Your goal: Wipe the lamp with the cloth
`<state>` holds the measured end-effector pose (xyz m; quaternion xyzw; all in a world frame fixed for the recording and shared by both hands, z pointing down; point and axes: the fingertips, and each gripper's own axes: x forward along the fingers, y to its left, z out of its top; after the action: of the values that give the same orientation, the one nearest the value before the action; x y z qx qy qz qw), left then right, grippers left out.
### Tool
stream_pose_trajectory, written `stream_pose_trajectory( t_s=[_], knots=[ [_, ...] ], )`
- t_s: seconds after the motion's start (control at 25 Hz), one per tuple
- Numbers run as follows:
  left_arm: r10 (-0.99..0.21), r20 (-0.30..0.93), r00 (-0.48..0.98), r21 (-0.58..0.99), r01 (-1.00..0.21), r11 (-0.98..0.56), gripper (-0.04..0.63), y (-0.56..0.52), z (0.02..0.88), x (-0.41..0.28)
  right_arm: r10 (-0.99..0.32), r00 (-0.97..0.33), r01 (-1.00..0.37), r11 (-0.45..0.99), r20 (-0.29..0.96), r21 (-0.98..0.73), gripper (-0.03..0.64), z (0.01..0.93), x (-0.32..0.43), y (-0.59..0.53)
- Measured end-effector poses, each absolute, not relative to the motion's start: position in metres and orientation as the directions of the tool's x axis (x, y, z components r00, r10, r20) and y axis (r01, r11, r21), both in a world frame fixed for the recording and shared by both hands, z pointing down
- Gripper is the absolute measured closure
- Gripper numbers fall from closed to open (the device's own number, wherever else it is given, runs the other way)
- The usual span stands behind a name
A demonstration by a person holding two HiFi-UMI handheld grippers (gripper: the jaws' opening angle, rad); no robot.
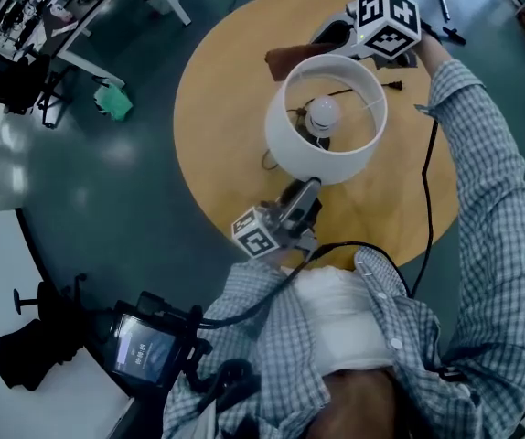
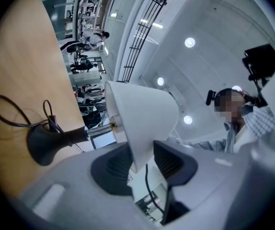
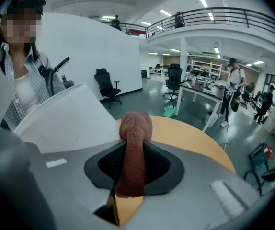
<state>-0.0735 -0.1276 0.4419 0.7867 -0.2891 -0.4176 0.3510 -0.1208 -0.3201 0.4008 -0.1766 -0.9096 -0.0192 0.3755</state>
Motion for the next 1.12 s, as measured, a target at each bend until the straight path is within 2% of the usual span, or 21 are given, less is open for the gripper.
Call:
stream_pose_trajectory(
  t_s=[0.16,0.32,0.44,0.6,0.84,1.0,1.12],
  knots=[
    [-0.748,-0.458,0.481,0.793,-0.160,-0.588,0.460,-0.129,0.440,-0.074,0.332,-0.490,0.458,0.885,0.806,-0.085,0.530,0.382,-0.126,-0.311],
    [-0.754,-0.454,0.475,0.797,-0.163,-0.582,0.460,-0.129,0.445,-0.077,0.276,-0.265,0.588,0.805,0.924,-0.072,0.531,0.372,-0.139,-0.295],
    [-0.755,-0.453,0.473,0.798,-0.163,-0.581,0.460,-0.129,0.446,-0.077,0.227,-0.137,0.683,0.727,0.964,-0.075,0.531,0.367,-0.155,-0.275],
    [-0.754,-0.453,0.476,0.795,-0.166,-0.583,0.459,-0.130,0.445,-0.077,0.178,-0.045,0.811,0.581,0.983,-0.068,0.531,0.363,-0.182,-0.231],
    [-0.752,-0.448,0.484,0.793,-0.172,-0.584,0.459,-0.132,0.442,-0.076,0.028,0.040,0.967,0.250,0.999,-0.046,0.531,0.372,-0.180,-0.159],
    [-0.751,-0.443,0.490,0.792,-0.178,-0.583,0.459,-0.135,0.443,-0.073,-0.035,0.109,0.993,0.059,0.993,-0.107,0.531,0.381,-0.146,-0.119],
    [-0.756,-0.440,0.485,0.796,-0.180,-0.579,0.459,-0.136,0.443,-0.074,-0.052,0.129,0.992,-0.011,0.990,-0.130,0.531,0.380,-0.132,-0.100]
  ],
)
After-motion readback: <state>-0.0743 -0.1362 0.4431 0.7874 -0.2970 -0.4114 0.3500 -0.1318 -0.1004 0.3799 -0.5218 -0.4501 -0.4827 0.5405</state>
